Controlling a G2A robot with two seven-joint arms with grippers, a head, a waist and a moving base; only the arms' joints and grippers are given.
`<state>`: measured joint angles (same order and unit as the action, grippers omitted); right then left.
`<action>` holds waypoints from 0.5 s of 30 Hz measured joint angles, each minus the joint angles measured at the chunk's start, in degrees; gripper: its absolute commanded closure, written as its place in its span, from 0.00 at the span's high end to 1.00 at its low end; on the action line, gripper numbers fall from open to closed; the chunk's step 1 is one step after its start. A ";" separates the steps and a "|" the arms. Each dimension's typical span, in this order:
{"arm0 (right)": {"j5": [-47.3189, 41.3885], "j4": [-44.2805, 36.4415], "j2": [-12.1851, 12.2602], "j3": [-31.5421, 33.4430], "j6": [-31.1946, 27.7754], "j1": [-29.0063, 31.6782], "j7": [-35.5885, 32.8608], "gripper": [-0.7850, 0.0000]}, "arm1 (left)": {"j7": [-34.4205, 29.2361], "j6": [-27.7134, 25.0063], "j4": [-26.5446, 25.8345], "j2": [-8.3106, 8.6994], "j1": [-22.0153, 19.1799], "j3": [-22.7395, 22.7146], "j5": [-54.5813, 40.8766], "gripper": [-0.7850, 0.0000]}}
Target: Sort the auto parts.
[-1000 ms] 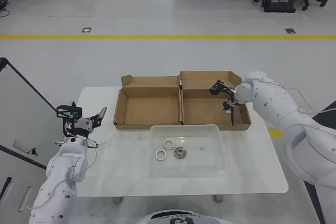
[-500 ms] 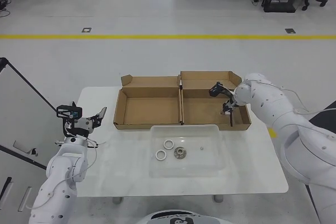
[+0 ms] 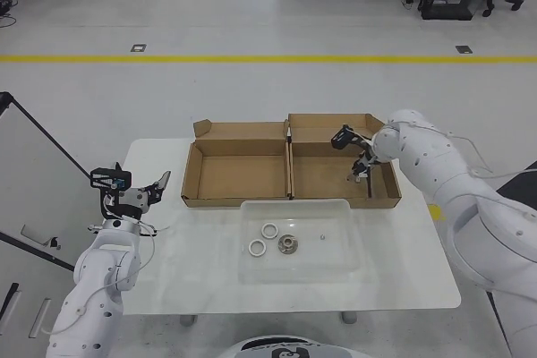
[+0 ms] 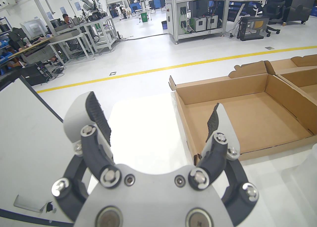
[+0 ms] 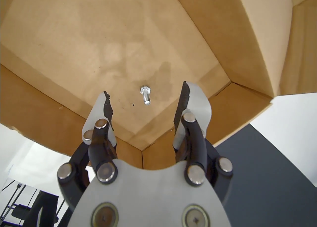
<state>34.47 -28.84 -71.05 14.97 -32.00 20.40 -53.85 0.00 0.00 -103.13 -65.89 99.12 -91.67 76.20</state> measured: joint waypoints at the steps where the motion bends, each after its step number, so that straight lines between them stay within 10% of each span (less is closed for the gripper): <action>1: 0.04 -0.50 0.12 0.19 -0.48 -0.20 -0.32 1.00 | 0.00 0.00 0.00 0.00 0.00 0.00 0.00 1.00; 15: -3.96 -19.74 5.99 3.97 -5.68 -1.50 -12.83 1.00 | 0.00 0.00 0.00 0.00 0.00 0.00 0.00 1.00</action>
<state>30.51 -48.58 -65.06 18.94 -37.68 18.90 -66.68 0.00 0.00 -103.13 -65.89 99.12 -91.67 76.20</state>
